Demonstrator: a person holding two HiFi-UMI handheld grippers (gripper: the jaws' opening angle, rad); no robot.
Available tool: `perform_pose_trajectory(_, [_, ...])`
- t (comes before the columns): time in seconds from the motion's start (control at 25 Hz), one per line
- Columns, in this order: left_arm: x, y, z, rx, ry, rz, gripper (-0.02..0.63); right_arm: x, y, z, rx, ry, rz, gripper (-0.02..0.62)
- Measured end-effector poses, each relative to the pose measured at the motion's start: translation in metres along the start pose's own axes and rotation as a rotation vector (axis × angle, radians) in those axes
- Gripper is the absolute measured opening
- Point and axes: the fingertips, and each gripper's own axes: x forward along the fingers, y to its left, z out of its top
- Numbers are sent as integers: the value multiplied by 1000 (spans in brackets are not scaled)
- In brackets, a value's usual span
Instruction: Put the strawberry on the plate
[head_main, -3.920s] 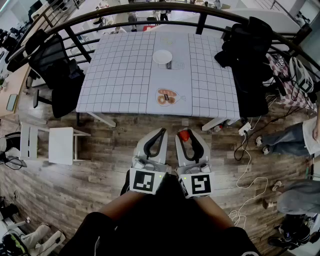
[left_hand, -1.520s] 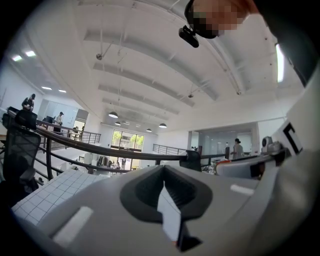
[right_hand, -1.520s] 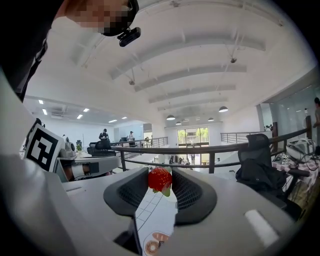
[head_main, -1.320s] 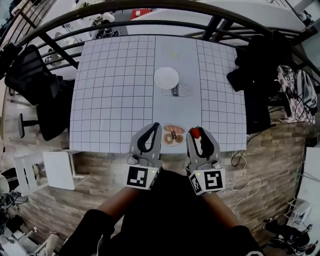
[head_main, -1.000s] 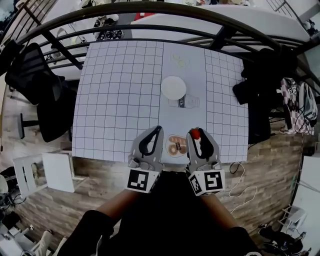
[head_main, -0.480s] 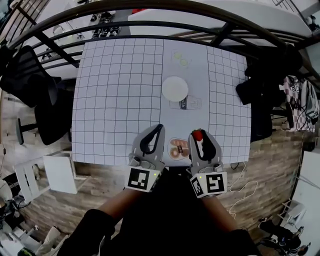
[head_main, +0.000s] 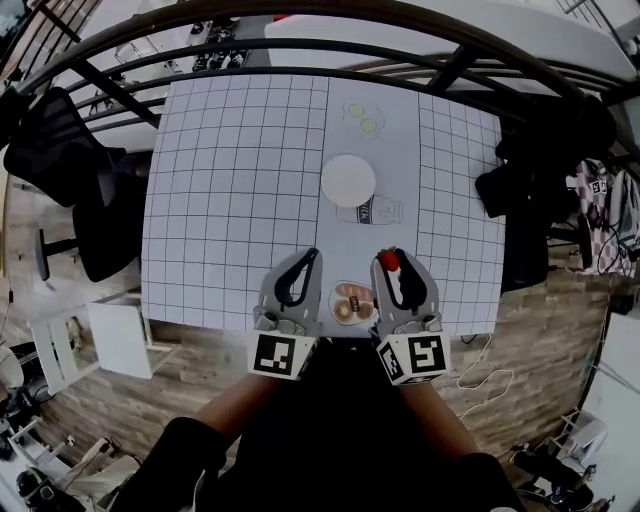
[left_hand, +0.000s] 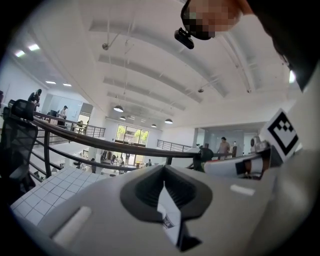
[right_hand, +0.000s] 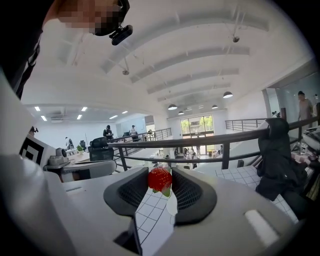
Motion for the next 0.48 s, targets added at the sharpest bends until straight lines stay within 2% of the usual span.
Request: perform_pose_trajectory(0.48, [33, 13, -9, -1, 32, 98, 9, 65, -21, -19, 51, 71, 123, 144])
